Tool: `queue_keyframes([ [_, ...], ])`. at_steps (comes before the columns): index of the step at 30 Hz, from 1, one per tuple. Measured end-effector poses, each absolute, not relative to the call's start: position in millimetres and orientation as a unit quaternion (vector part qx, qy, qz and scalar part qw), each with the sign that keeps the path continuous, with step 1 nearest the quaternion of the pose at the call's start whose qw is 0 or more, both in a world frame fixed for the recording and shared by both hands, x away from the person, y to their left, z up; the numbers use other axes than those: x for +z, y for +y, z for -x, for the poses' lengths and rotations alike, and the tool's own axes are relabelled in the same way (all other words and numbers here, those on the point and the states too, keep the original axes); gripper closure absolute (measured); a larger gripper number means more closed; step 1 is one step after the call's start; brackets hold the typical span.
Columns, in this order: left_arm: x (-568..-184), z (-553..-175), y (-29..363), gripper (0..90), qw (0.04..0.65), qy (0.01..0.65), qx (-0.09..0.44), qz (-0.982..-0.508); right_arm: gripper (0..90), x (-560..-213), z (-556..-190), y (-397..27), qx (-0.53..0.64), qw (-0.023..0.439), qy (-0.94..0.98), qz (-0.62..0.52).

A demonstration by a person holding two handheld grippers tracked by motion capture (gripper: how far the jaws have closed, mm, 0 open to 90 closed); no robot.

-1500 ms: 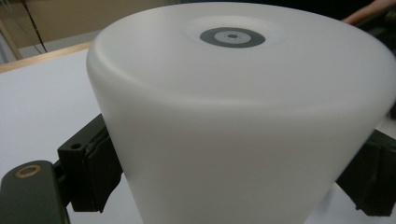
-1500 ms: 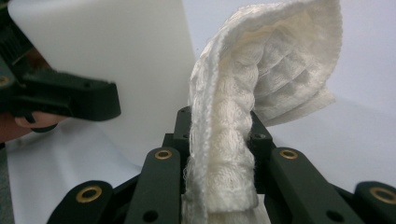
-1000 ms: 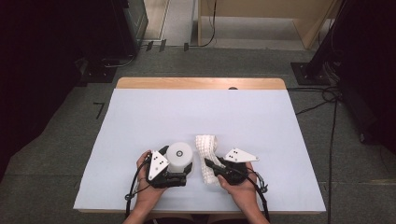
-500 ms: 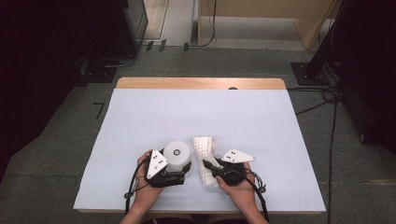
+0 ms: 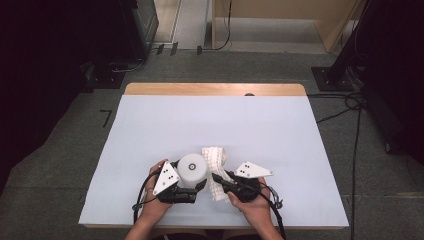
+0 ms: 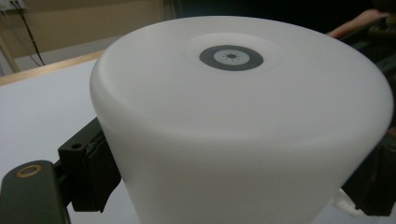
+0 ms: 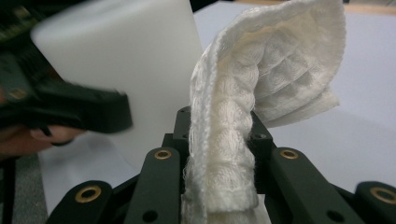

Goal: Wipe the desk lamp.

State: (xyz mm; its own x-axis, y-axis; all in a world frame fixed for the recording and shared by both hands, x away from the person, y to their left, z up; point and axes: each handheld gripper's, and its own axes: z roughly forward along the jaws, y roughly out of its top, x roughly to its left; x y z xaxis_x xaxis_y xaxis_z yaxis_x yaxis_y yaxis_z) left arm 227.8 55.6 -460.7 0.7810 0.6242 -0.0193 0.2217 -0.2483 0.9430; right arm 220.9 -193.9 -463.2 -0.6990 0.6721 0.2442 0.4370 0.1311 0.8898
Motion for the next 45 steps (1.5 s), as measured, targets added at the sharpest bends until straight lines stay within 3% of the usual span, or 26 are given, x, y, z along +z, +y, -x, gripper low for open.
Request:
queue_keyframes([
  [9,-467.8,-231.9,52.8,9.0,0.528,0.277,0.178,-0.783,73.2,-443.0,-213.7,-198.7,0.576,0.129,0.729,-0.347],
  [22,-458.5,-230.1,58.8,9.0,0.562,0.275,0.176,-0.76,73.2,-478.1,-225.2,-188.7,0.509,0.098,0.767,-0.379],
  [35,-475.1,-235.1,52.3,8.9,0.529,0.275,0.198,-0.778,73.1,-453.8,-217.4,-196.7,0.57,0.108,0.728,-0.366],
  [42,-475.7,-230.7,51.5,8.1,0.534,0.308,0.199,-0.761,73.1,-466.5,-224.5,-199.7,0.539,0.117,0.74,-0.385],
  [45,-473.2,-225.2,47.2,2.9,0.529,0.334,0.203,-0.753,73.1,-469.1,-227.3,-204.8,0.535,0.121,0.738,-0.393],
])
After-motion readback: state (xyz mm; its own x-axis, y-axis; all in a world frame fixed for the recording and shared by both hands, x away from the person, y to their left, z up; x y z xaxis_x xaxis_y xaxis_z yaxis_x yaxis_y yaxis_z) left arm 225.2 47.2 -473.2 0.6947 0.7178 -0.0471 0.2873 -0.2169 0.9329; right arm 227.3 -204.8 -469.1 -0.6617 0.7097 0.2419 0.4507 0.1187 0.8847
